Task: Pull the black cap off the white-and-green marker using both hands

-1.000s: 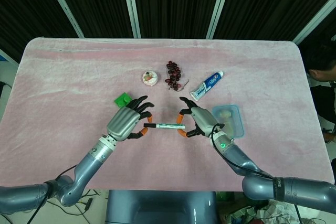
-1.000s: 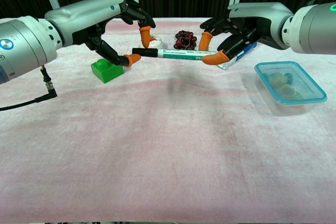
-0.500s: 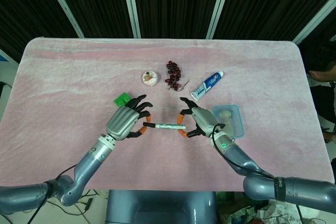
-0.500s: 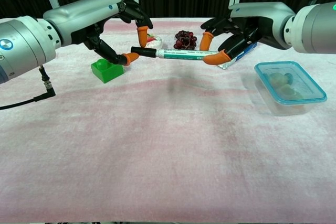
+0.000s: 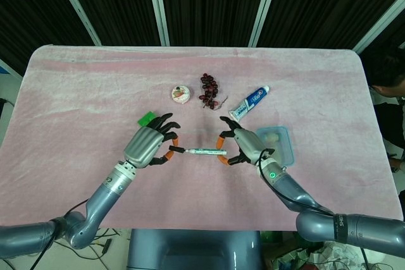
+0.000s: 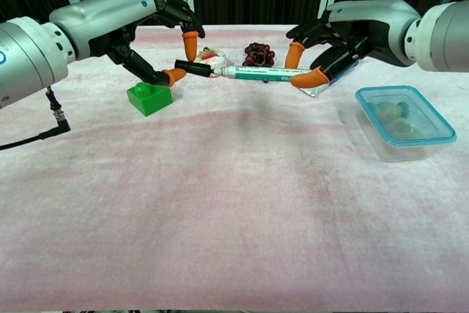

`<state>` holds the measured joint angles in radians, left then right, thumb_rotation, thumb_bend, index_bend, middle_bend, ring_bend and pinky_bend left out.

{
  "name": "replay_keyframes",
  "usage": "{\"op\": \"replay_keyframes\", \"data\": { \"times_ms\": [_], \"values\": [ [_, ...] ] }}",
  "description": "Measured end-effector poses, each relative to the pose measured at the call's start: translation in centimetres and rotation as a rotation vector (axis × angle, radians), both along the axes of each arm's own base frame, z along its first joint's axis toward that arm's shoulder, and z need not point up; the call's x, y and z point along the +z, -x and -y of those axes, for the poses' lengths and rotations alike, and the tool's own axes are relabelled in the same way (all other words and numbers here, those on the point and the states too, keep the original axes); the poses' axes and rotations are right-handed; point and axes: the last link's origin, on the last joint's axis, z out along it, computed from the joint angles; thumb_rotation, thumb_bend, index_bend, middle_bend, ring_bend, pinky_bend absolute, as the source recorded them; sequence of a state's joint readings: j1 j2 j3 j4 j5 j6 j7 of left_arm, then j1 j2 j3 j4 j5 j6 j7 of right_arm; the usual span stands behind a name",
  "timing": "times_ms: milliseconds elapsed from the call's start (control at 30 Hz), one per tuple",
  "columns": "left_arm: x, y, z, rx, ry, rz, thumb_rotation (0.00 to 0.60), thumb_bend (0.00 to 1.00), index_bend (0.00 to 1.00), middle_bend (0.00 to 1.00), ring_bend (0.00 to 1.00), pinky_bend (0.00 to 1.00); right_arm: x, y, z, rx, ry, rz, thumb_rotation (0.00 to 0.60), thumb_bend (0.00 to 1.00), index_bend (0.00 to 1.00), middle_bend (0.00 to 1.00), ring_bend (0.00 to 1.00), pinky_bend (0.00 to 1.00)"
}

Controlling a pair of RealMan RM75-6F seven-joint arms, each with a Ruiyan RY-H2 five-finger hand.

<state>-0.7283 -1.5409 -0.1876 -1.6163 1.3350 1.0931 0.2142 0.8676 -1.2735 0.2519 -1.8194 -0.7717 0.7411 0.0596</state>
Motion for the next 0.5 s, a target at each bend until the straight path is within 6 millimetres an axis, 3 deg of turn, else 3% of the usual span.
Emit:
{"op": "replay_keyframes", "data": {
  "times_ms": [267,500],
  "values": [
    [1.6,2.9,0.0,0.053,-0.065,-0.002,0.6,0.39,0.53,0.25,0.05,0.15,0.7,1.8,0.0,-0.036,0.018,-0.029,0.6,0.39,0.87,0.0,0.02,0.16],
    [2.1,6.2,0.5,0.121,-0.052,-0.02,0.6,0.39,0.52,0.25,0.05,0.15,0.1,3.1,-0.5,-0.053,0.017,-0.054,0.6,0.4,0.87,0.0,0.02,0.16]
  ]
}}
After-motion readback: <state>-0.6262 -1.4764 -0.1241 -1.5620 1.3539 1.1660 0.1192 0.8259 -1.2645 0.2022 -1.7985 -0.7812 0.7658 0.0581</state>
